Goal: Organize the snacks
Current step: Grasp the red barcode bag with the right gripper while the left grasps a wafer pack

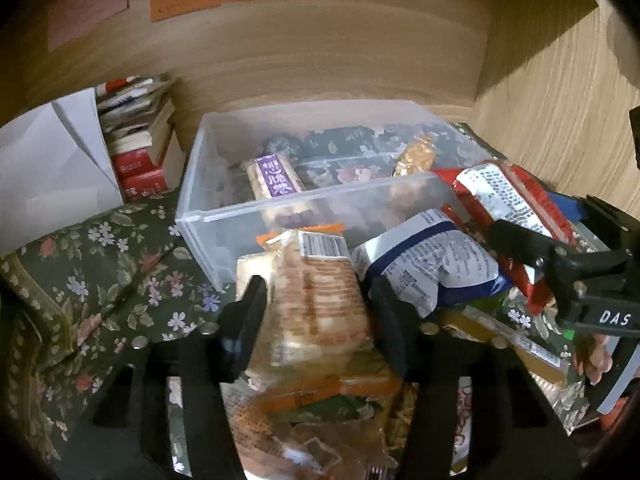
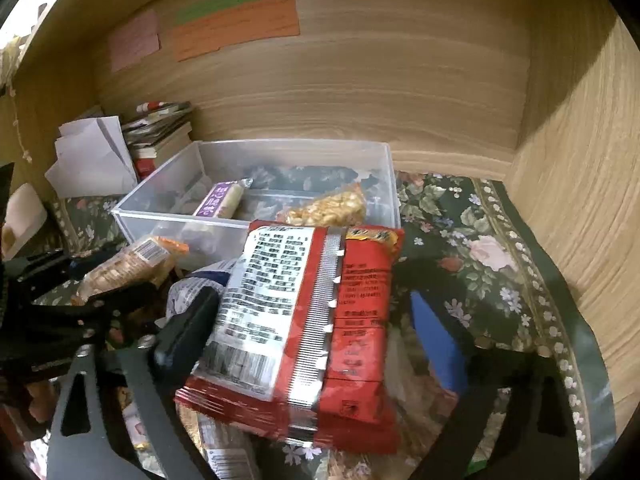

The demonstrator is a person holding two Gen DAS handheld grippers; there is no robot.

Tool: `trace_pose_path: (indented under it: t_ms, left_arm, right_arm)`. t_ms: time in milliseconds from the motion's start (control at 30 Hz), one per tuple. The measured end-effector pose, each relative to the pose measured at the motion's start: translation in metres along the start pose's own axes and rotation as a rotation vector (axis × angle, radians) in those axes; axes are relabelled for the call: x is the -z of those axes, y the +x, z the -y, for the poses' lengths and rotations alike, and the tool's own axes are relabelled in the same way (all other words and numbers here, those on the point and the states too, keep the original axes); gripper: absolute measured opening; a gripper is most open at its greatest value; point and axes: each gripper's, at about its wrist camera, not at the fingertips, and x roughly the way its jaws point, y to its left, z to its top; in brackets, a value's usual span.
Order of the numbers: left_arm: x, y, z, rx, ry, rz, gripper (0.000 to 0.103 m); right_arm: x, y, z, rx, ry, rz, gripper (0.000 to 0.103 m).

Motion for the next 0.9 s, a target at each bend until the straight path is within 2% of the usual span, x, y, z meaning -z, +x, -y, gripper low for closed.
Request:
trace_pose_path:
  t_ms: [100, 167, 500, 900]
  left_arm:
    - [0.002, 0.005, -0.002, 0.002, -0.012, -0.006, 0.043]
    - [0.003, 0.004, -0.003, 0.007, -0.018, 0.000, 0.040]
    - [-0.002, -0.030, -0.003, 0.021, -0.034, 0.075, 0.037]
    - [-0.042, -0.069, -0.005, -0.009, -0.026, 0.205, 0.037]
  right_arm:
    - [0.002, 0.004, 0.001, -0.001, -0.005, -0.016, 0.069]
    - [0.004, 0.004, 0.003, 0.001, -0.001, -0.014, 0.065]
    - [-0.001, -0.013, 0.003, -0.015, 0.000, 0.025, 0.064]
    - [-0.043, -0.035, -0.014, -0.040, -0.044, 0.132, 0.064]
